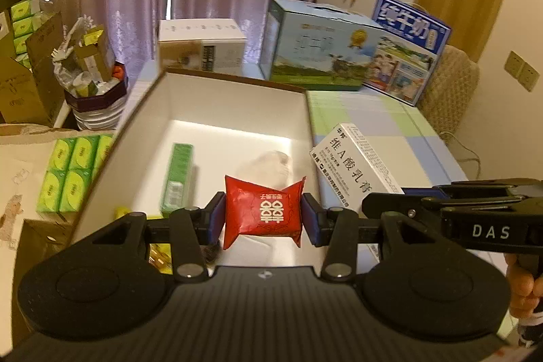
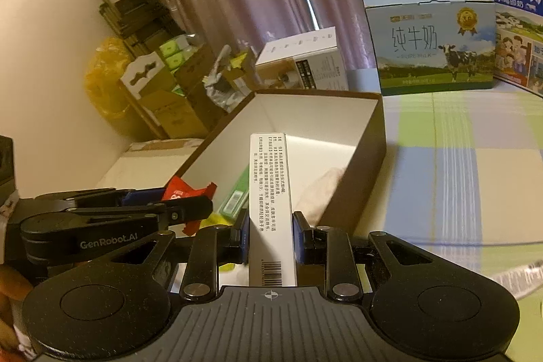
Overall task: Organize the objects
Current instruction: 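Carry the red candy and ointment box into the open box with both tools, then open both tools to release the candy and ointment box in the box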
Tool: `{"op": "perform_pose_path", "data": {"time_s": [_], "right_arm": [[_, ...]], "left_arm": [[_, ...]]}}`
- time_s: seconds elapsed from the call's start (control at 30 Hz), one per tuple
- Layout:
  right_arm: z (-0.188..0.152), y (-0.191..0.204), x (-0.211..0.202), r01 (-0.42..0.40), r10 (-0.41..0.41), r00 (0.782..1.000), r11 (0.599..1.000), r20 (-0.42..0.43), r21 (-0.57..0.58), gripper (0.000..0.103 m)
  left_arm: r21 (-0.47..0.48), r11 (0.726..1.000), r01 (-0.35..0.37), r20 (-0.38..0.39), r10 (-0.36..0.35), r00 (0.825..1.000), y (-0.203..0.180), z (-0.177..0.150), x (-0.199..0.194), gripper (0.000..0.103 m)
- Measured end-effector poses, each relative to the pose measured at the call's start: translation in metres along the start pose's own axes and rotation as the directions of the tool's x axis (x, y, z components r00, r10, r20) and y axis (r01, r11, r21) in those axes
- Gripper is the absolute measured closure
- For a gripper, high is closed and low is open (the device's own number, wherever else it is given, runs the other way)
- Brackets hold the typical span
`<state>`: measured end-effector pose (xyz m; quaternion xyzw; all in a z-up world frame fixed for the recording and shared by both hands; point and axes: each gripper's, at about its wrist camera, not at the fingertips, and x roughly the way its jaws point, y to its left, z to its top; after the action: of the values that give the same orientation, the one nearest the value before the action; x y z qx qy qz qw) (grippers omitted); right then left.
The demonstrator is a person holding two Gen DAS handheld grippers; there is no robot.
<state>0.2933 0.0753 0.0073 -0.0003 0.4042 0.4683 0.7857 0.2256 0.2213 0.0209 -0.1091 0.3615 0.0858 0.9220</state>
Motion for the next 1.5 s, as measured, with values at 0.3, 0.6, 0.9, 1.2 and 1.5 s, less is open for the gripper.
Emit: {"op": "perform_pose_path", "data": {"time_s": [0.3,0.6,0.9,1.2,1.5], "right_arm": [[0.036,-0.006,0.072,0.1,-0.097,0.994,0.994,-0.046,0.049,0.081],[0.057,-0.029,0.126,0.18,-0.172,0.981,0.98,-0.094,0.08,0.081],[0.07,-0.042,0.158,0.213,-0.2,0.972,0.972,-0.125,0.104,0.081],[0.074,-0.052,0.173,0.225,-0.207,0.968,0.966,-0.14,0.126,0.081],[0.079,-0.052,0.178,0.236,-0.218,0.966,0.963,-0.136,0.129,0.081]], "left_arm": [[0.013,1.0,-0.008,-0.028,0.008,1.0,0.038,0.034,0.055,0.061],[0.006,1.0,0.026,-0.078,-0.025,0.997,0.059,0.06,0.118,0.061],[0.02,0.999,0.037,-0.123,-0.034,0.992,0.07,0.078,0.167,0.061],[0.032,0.999,0.044,-0.15,-0.038,0.988,0.075,0.087,0.192,0.059],[0.036,0.999,0.024,-0.15,-0.018,0.989,0.082,0.089,0.197,0.045]]}}
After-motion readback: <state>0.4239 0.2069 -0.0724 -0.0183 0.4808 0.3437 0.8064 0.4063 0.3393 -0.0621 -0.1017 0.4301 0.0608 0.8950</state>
